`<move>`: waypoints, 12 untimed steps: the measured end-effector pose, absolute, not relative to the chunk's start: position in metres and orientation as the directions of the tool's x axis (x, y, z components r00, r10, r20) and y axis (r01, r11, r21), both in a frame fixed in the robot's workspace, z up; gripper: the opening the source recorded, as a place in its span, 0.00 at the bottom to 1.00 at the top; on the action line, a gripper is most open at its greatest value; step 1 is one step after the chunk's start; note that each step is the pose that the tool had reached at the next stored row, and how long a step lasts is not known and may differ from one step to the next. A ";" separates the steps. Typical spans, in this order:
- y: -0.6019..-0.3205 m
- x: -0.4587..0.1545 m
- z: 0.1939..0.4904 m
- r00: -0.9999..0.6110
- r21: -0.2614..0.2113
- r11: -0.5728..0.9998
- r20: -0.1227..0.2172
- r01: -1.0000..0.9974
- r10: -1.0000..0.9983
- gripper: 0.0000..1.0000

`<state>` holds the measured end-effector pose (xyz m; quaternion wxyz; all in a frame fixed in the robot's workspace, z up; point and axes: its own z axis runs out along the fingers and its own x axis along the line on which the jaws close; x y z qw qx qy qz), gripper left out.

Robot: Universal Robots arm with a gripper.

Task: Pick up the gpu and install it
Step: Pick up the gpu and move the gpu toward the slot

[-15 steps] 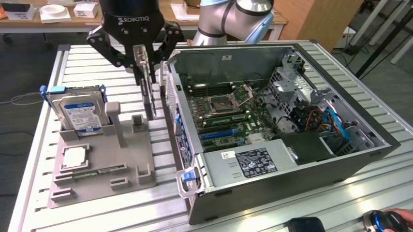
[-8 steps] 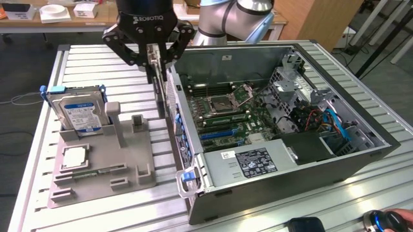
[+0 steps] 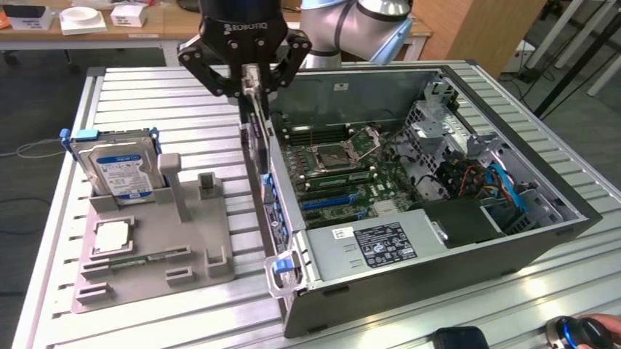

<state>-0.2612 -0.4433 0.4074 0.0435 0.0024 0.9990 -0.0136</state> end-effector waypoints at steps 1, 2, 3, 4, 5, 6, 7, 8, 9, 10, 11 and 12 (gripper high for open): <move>-0.443 -0.259 0.407 -0.996 -0.026 1.000 -0.088 0.006 0.004 0.30; -0.443 -0.258 0.407 -0.996 -0.026 1.000 -0.088 0.006 0.004 0.30; -0.443 -0.256 0.407 -0.996 -0.025 1.000 -0.089 0.006 0.004 0.30; -0.443 -0.254 0.407 -0.996 -0.024 1.000 -0.090 0.006 0.004 0.30; -0.443 -0.253 0.407 -0.996 -0.024 1.000 -0.091 0.006 0.004 0.30; -0.443 -0.251 0.407 -0.996 -0.023 1.000 -0.092 0.006 0.004 0.30; -0.443 -0.250 0.407 -0.996 -0.023 1.000 -0.093 0.006 0.004 0.30; -0.443 -0.248 0.408 -0.996 -0.022 1.000 -0.094 0.006 0.004 0.30; -0.443 -0.246 0.408 -0.995 -0.022 1.000 -0.095 0.006 0.004 0.30; -0.442 -0.245 0.407 -0.995 -0.021 1.000 -0.096 0.006 0.004 0.30; -0.442 -0.243 0.407 -0.995 -0.021 1.000 -0.097 0.006 0.004 0.30; -0.442 -0.241 0.407 -0.995 -0.020 1.000 -0.098 0.006 0.004 0.30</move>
